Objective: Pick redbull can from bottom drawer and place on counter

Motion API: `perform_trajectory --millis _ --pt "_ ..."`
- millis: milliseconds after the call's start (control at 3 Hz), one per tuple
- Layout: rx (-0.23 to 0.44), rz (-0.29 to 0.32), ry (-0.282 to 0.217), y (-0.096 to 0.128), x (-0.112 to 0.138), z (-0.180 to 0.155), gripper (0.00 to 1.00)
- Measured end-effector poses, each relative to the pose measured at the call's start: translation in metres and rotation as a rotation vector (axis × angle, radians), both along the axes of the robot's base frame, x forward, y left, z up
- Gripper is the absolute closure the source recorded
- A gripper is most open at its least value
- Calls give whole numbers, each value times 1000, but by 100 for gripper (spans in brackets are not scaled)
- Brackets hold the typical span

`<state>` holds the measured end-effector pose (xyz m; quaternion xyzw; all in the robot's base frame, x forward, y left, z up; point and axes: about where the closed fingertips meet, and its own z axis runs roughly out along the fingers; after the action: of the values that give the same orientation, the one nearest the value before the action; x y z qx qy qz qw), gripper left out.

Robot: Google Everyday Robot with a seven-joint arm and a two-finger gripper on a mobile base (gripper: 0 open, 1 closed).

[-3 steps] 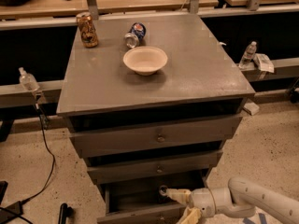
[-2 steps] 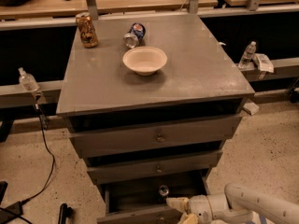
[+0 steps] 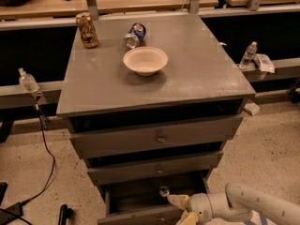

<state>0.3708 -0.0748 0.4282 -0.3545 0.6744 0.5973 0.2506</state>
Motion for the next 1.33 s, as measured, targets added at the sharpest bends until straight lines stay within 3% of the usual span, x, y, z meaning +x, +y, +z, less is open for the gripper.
perform_trajectory --millis 333,667,1000,1333 --pt "-13 -39 -81 -6 22 -9 0" --pt "-39 -94 -199 -18 43 -27 0" --pt "-69 -118 -270 -25 53 -39 0" --pt "-138 -143 -309 -22 65 -53 0"
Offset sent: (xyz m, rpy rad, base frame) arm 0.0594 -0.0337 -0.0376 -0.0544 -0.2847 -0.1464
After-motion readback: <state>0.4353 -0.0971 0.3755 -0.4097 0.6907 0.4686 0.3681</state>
